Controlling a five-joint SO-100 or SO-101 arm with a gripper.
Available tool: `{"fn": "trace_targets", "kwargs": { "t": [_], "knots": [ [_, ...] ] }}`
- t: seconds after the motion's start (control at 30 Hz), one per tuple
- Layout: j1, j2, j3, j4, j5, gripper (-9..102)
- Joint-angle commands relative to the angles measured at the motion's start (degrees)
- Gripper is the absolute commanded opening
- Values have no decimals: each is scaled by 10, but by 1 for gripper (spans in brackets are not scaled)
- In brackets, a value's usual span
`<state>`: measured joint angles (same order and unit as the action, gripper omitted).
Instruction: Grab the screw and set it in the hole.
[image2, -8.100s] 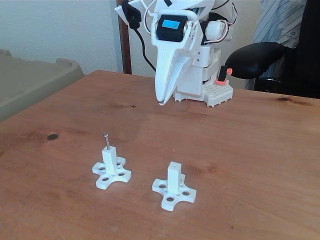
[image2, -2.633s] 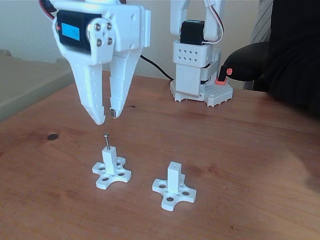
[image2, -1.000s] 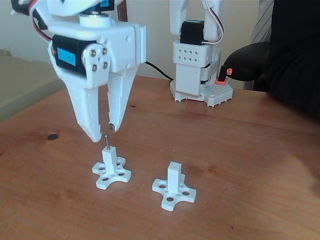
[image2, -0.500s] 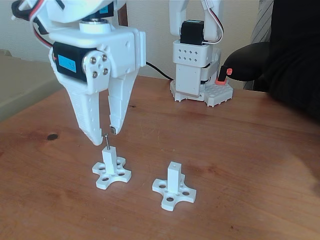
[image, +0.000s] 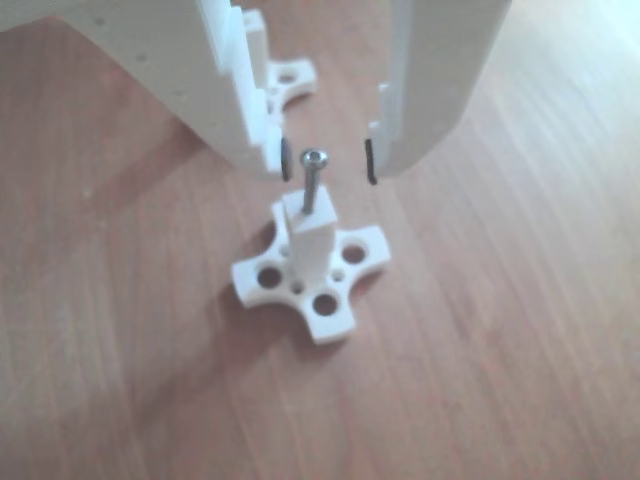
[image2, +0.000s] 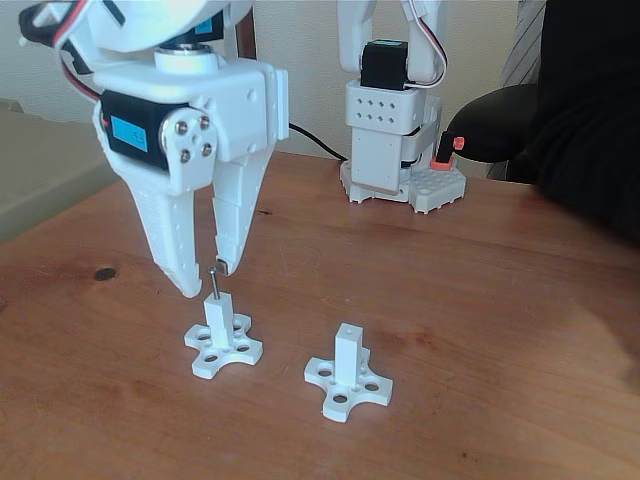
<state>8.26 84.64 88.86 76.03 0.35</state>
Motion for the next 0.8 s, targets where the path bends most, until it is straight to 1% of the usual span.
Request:
{"fn": "trace_targets", "kwargs": {
  "t": [0.0,0.77],
  "knots": [
    [0,11,-47,-9,-9,9],
    [-2,-1,-48,-11,-13,9]
  ]
}}
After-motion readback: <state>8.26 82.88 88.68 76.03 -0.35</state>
